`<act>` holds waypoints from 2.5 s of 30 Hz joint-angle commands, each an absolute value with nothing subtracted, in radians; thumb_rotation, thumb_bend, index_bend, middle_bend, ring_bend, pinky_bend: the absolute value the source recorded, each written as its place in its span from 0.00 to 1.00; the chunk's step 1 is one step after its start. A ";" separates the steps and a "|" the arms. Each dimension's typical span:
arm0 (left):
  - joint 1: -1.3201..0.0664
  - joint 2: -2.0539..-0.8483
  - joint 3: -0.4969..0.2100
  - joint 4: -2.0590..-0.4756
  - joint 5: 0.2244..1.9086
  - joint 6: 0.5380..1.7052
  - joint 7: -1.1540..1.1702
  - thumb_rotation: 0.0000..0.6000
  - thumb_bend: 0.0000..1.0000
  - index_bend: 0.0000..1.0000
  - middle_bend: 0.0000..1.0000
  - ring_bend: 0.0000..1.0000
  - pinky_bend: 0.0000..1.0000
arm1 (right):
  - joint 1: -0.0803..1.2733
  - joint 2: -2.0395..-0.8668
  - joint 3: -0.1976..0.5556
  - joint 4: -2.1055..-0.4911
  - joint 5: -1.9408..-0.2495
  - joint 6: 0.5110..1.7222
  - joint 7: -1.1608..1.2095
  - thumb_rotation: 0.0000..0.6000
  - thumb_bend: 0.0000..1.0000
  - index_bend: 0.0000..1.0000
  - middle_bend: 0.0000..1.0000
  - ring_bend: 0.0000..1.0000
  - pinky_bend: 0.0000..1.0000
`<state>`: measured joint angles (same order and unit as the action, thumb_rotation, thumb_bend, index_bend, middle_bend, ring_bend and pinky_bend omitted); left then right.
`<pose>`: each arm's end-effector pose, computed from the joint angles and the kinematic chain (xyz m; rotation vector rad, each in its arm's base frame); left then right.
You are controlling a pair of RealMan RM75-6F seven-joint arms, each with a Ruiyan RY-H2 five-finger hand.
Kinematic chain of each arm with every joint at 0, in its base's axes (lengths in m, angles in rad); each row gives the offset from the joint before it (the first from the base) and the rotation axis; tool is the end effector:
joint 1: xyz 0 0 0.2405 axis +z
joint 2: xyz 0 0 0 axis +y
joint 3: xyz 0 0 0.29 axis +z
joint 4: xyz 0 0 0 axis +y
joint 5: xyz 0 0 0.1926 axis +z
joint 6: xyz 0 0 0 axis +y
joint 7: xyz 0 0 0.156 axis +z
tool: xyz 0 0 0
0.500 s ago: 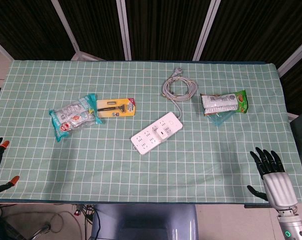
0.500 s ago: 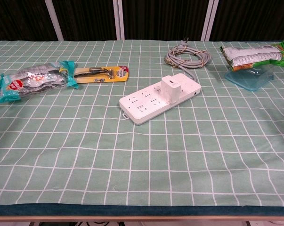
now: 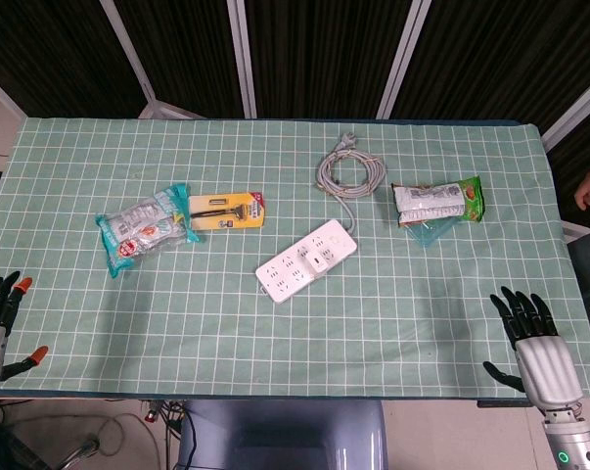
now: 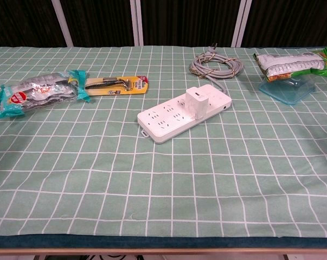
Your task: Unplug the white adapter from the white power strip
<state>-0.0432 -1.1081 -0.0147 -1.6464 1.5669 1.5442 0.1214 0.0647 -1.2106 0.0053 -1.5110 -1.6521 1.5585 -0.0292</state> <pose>-0.3261 0.1731 0.1901 -1.4352 -0.8087 -0.8514 -0.3280 -0.1781 0.1607 1.4964 -0.8044 0.9610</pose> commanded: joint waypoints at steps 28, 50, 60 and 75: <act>-0.618 -1.463 -0.183 -1.753 1.302 0.843 0.604 1.00 0.48 0.07 0.01 0.00 0.08 | 0.226 -1.146 0.147 -1.735 -1.497 1.356 -0.234 1.00 0.17 0.00 0.00 0.00 0.00; -0.778 -1.671 -0.171 -1.592 1.069 0.809 0.751 1.00 0.50 0.12 0.06 0.02 0.11 | 0.377 -1.141 0.231 -1.845 -1.357 1.202 -0.389 1.00 0.16 0.00 0.00 0.00 0.00; -0.807 -1.695 -0.146 -1.540 1.039 0.807 0.731 1.00 0.50 0.15 0.07 0.02 0.11 | 0.408 -1.162 0.229 -1.841 -1.300 1.178 -0.439 1.00 0.16 0.00 0.00 0.00 0.00; -0.832 -1.717 -0.112 -1.501 1.033 0.805 0.690 1.00 0.50 0.15 0.07 0.02 0.12 | 0.573 -1.235 0.250 -1.788 -1.315 1.052 -0.565 1.00 0.17 0.04 0.00 0.00 0.02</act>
